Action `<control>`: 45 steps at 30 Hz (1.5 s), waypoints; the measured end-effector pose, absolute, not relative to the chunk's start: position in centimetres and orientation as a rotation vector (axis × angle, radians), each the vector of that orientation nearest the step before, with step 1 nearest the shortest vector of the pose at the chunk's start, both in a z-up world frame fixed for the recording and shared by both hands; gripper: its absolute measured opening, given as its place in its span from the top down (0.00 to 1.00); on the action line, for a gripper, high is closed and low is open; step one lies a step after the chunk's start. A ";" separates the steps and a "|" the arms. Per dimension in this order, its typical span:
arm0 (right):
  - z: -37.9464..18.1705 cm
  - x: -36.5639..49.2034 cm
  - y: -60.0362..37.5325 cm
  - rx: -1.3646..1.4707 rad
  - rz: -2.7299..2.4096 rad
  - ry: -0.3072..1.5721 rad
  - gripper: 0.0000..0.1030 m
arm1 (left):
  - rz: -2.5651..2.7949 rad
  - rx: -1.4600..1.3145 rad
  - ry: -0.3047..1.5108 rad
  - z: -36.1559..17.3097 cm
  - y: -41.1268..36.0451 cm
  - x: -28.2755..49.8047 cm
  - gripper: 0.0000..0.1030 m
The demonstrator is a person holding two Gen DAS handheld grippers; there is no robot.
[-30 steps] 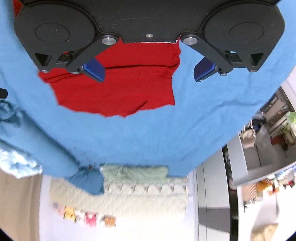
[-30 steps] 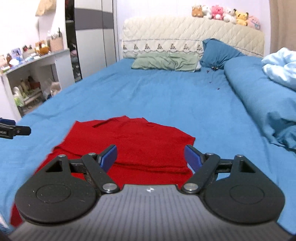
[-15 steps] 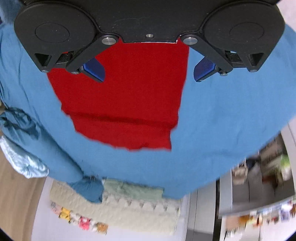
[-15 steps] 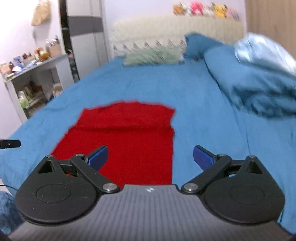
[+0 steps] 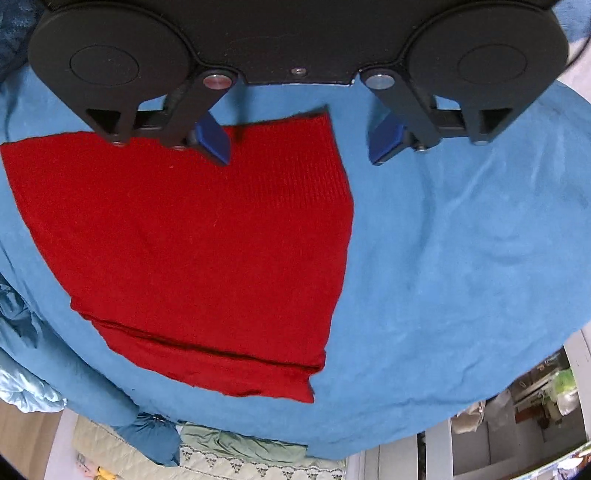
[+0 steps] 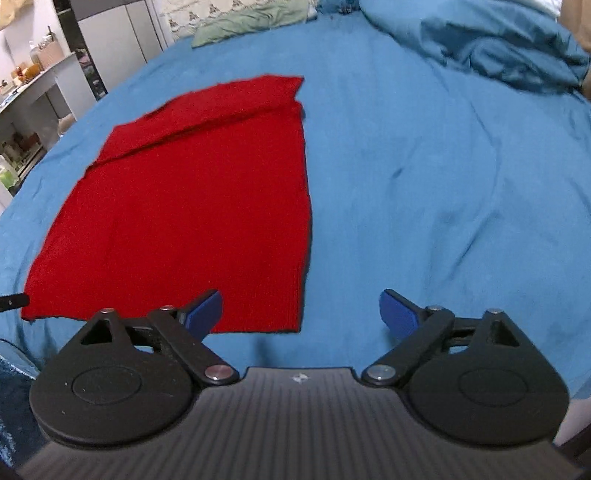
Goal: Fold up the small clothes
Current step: 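Grasp the sweater hem with the left tool while the right tool grasps the hem too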
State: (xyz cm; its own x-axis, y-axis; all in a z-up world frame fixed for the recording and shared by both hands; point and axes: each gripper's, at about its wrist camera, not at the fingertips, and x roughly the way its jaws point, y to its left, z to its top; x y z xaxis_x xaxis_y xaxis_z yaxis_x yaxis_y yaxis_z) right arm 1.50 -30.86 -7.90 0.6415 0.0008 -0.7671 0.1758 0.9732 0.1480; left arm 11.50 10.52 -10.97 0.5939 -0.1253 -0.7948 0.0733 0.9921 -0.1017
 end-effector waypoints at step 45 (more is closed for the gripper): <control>6.1 25.9 -35.3 0.472 0.036 0.501 0.81 | -0.061 -0.205 0.546 3.0 7.6 38.1 0.94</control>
State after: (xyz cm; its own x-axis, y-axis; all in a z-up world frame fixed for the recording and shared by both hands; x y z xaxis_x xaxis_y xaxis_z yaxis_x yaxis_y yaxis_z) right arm 25.91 -35.26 6.14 0.8787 0.1469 -0.4543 0.0807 0.8922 0.4444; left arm 38.11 7.62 2.99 0.8536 -0.1120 -0.5088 0.0033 0.9777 -0.2098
